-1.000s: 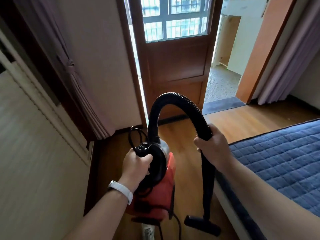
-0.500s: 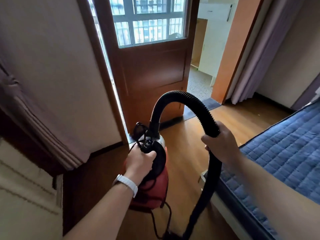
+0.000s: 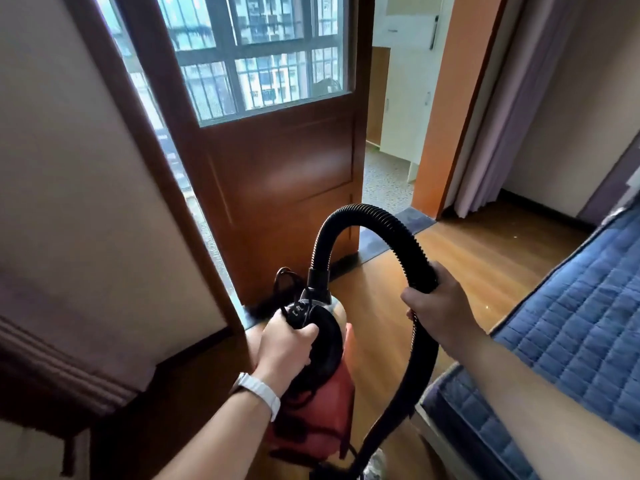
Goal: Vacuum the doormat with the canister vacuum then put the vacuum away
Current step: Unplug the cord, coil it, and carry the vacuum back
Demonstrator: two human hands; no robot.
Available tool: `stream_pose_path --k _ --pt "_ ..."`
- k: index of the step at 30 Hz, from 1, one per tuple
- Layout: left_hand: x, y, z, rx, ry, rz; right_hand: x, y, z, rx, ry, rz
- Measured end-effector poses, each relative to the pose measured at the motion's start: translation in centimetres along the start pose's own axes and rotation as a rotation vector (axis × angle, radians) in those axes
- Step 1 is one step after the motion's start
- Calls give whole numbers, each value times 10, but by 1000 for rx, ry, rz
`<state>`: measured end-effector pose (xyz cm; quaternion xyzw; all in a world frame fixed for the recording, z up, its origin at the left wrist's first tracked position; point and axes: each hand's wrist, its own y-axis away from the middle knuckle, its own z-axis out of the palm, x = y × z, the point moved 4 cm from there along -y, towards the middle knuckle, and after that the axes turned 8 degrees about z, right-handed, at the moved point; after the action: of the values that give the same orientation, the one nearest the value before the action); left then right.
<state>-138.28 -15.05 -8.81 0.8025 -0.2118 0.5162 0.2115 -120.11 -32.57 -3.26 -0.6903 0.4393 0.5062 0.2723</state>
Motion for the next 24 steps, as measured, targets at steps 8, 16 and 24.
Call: stream_pose_path --k 8,16,24 --pt "55 -127 63 -11 -50 17 -3 -139 -11 24 -68 27" --pt "111 -226 106 -22 -4 87 -25 -237 -36 108 -61 -7" --pt "127 -331 159 -137 5 68 -23 -328 -35 208 -40 40"
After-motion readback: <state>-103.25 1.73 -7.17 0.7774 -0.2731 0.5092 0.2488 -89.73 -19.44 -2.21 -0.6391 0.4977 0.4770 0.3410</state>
